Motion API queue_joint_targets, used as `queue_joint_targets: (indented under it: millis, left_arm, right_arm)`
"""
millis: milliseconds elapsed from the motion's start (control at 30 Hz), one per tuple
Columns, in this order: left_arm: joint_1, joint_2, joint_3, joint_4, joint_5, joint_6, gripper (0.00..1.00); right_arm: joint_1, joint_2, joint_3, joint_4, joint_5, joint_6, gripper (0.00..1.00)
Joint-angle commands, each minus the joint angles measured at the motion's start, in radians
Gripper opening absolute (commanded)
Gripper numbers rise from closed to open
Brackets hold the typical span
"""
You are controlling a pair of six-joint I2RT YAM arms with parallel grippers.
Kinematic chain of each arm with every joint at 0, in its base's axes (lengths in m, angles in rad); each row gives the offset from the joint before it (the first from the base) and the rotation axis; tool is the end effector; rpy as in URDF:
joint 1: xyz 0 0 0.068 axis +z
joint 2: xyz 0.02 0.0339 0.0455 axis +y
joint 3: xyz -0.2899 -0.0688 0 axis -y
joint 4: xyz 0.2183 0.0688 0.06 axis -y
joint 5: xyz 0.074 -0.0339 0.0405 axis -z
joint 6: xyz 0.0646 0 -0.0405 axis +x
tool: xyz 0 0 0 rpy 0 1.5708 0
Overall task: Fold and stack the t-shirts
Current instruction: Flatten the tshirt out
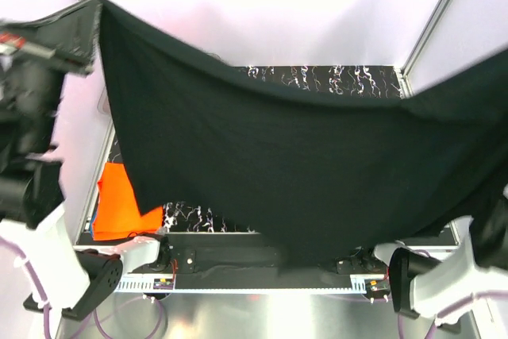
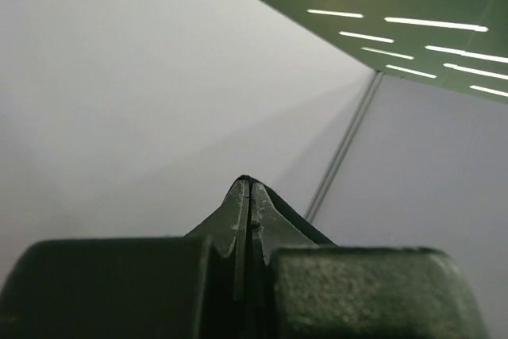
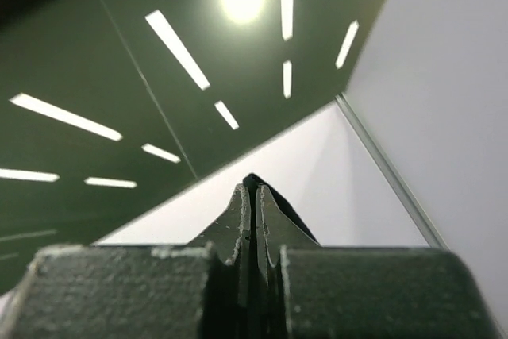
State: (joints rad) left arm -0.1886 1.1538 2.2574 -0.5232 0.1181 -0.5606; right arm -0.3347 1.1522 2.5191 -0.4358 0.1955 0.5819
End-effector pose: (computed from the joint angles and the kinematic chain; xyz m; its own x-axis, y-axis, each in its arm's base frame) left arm 0.0603 -0.0193 0.6762 0.3057 -0.5959 -0.7426 0.5260 0.7558 -0.3899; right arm -0.0328 -0.0019 0.7145 0.8703 0.2681 -0.4131 -0.0558 0.8871 0.4583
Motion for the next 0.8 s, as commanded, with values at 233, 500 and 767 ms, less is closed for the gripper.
queue_joint_targets:
  millis: [233,500,767]
  left_arm:
    - [0.001,0.188,-0.424,0.199,-0.15,0.133,0.0]
    - [0.001,0.557,-0.569,0.402,-0.156,0.208,0.0]
    - [0.001,0.952,-0.334,0.451,-0.137,0.188,0.0]
  right_arm:
    - [-0.001,0.197,-0.508,0.235,-0.071,-0.01,0.0]
    - [0.006,0.559,-0.668,0.46,-0.137,-0.04,0.0]
    - [0.066,0.923,-0.5,0.493,-0.176,-0.126,0.0]
